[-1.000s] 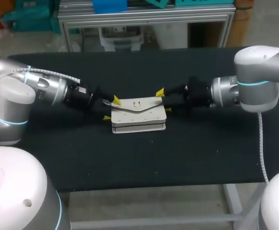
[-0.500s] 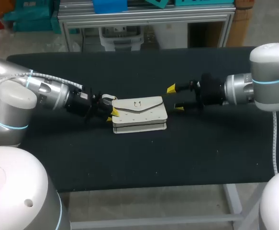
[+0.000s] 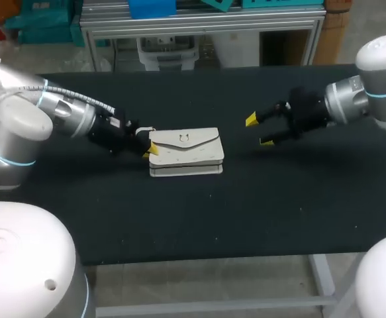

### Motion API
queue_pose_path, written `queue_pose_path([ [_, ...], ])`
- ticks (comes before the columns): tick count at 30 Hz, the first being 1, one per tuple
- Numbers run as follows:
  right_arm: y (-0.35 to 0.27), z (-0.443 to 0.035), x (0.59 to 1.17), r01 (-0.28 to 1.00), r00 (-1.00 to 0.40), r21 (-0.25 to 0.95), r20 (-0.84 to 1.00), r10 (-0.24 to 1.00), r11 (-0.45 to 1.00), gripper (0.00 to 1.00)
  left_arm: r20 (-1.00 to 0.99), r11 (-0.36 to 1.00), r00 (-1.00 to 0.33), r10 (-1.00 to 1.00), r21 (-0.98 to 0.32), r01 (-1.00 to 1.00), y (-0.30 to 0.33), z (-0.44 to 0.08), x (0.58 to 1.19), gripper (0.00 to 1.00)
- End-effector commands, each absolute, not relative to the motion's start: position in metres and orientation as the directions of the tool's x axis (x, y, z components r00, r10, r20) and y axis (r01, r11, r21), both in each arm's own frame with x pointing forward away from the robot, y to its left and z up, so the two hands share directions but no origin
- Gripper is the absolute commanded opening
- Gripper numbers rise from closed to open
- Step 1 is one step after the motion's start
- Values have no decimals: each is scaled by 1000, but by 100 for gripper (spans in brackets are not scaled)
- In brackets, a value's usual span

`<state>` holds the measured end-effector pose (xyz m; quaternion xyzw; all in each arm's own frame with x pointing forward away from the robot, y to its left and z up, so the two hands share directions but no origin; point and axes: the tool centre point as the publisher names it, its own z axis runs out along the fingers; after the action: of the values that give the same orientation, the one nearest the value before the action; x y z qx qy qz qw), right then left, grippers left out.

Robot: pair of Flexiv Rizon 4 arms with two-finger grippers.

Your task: Pick up the bag, open it, inspect its contents, close it, and place it on the opposite side

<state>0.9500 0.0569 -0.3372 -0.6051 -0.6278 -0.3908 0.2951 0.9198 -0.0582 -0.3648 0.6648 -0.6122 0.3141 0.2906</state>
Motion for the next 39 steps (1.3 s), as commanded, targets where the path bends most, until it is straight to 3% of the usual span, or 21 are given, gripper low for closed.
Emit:
queue_pose_path([
  [1,52,-328,951,993,-79,112,820,566,-23,100,719,-55,48,-694,14,-998,-58,-356,927,0],
  [16,44,-328,955,990,-102,140,805,585,-21,100,710,-41,26,-704,-4,-999,-55,-356,931,0],
  [19,22,-330,962,985,-113,167,770,628,-28,100,731,13,-26,-682,-24,-1000,-32,-354,946,0],
  [24,-15,-329,975,981,-136,195,740,659,-17,100,697,-13,-43,-716,-75,-997,5,-351,972,0],
  [39,-86,-314,1021,995,-56,100,564,824,-1,100,528,-17,-65,-847,-148,-989,92,-352,1037,0],
])
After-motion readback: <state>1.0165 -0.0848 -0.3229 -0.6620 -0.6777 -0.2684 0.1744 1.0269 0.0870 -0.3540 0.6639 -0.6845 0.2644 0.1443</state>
